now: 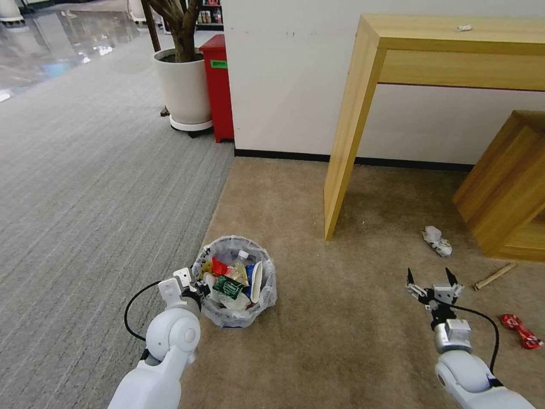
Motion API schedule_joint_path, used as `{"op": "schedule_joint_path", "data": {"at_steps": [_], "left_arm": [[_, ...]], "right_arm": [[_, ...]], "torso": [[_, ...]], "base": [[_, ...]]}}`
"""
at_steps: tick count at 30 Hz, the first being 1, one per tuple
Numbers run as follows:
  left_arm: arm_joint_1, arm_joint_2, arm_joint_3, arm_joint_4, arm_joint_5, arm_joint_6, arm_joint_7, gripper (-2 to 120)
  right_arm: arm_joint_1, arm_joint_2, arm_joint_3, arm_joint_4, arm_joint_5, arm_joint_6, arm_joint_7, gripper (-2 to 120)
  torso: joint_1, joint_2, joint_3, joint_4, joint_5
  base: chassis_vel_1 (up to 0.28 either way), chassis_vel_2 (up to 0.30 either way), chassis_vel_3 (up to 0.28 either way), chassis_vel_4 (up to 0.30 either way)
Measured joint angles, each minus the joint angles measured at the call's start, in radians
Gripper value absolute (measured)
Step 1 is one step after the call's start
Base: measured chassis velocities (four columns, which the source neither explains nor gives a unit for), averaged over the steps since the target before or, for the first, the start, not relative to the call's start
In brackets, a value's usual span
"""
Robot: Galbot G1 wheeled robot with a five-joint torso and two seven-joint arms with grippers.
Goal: Pick up the trash bin and place the garbage on the floor into it.
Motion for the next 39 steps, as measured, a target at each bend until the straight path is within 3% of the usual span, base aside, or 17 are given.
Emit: {"op": "schedule_joint_path", "data": {"at_steps": [12, 37, 39], "left_arm": [[0.021, 0.004, -0.002, -0.015, 0.004, -0.002, -0.002, 0], [0.017, -0.007, 0.003, -0.011, 0.006, -0.002, -0.001, 0], [0.017, -0.010, 0.004, -0.008, 0.007, -0.002, 0.000, 0]], "right_arm": [[-0.025, 0.022, 0.023, -0.001, -0.025, 0.036, -0.026, 100], [-0.018, 0.030, 0.007, -0.018, -0.037, 0.072, -0.042, 100], [-0.010, 0.033, -0.004, -0.030, -0.044, 0.081, -0.043, 100]], "torso": [[0.000, 0.000, 0.000, 0.0000, 0.0001], [0.000, 0.000, 0.000, -0.0004, -0.0005], [0.000, 0.000, 0.000, -0.0004, 0.0007]], "base": [[-0.078, -0.093, 0.094, 0.098], [-0.285, -0.270, 0.273, 0.278], [-0.151, -0.177, 0.167, 0.129]]}}
